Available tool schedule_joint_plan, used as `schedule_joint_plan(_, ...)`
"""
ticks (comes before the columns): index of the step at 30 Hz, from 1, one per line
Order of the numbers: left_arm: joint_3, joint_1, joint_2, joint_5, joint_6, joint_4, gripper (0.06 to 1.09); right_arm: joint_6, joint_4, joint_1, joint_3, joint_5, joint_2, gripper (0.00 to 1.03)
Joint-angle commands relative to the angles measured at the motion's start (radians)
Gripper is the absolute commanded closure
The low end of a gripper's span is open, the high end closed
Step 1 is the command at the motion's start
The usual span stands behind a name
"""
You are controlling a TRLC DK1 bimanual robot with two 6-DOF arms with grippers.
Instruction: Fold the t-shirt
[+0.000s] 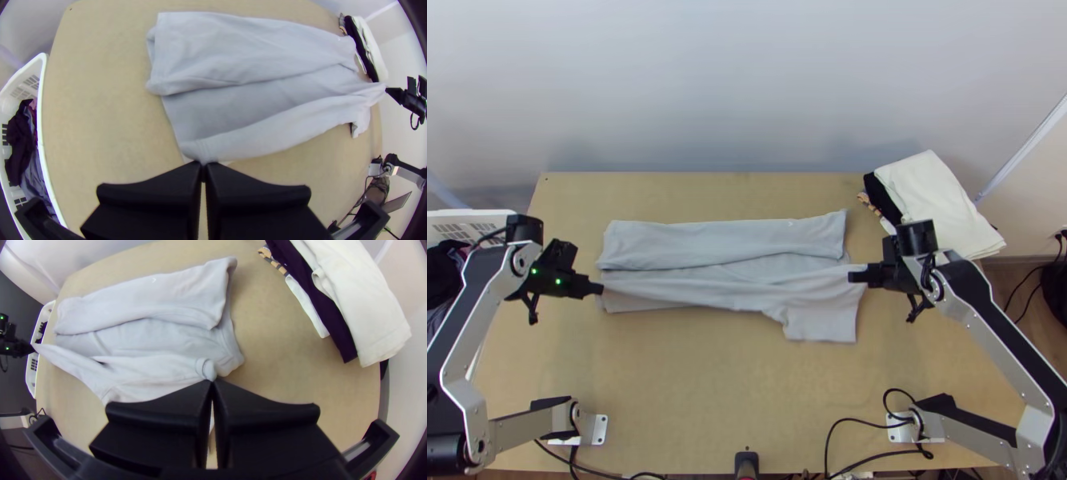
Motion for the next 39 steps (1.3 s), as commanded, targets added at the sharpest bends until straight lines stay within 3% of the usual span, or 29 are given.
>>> schedule_joint_plan(1, 0.062, 0.009, 0.045, 0.011, -0.034, 0.006, 1.04, 0.002, 0.023, -0.016, 0.051, 0.014, 0.047, 1.00)
schedule_joint_plan(31, 0.623, 0.014, 0.659, 0.009, -0.135, 0.091, 1.04, -0.044, 0.066, -0.073, 0.698, 0.043, 0.773, 1.00)
schedule_joint_plan(39, 0.675, 0.008, 0.778, 0.011, -0.149, 0.105, 1.04, -0.052, 0.066, -0.069, 0.769, 0.077, 0.883, 1.00)
